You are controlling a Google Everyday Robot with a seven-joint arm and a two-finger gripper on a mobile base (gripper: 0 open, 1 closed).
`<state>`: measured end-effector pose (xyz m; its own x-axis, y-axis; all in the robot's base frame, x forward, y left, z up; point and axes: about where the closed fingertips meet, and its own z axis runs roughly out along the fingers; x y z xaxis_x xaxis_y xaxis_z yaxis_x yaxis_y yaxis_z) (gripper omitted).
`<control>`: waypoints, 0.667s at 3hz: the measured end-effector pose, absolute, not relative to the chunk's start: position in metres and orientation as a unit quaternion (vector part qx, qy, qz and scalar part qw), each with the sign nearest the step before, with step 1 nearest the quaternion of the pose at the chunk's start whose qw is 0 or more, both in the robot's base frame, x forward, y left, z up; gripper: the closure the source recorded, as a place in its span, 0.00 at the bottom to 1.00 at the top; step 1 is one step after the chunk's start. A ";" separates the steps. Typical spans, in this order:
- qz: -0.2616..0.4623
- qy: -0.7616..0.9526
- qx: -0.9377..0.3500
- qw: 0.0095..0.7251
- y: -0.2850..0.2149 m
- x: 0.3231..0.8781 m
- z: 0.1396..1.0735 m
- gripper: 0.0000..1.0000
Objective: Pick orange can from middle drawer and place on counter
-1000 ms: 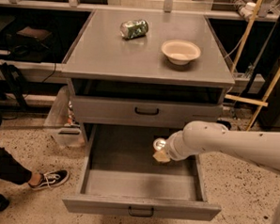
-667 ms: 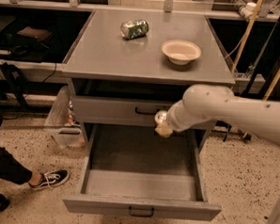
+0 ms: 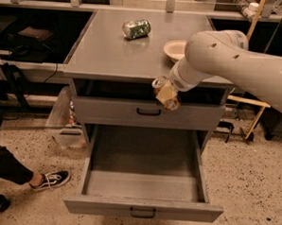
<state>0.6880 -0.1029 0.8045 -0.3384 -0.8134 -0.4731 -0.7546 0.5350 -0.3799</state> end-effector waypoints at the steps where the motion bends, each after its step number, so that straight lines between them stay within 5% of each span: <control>1: -0.073 0.817 -0.487 0.300 -0.097 0.683 0.832 1.00; 2: -0.122 0.810 -0.497 0.286 -0.062 0.652 0.894 1.00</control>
Offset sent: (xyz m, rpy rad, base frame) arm -0.1249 -0.0170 0.2273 -0.5770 -0.0586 -0.3254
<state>0.6522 -0.0621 0.8935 -0.3430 -0.8750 -0.3416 -0.7358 0.4763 -0.4815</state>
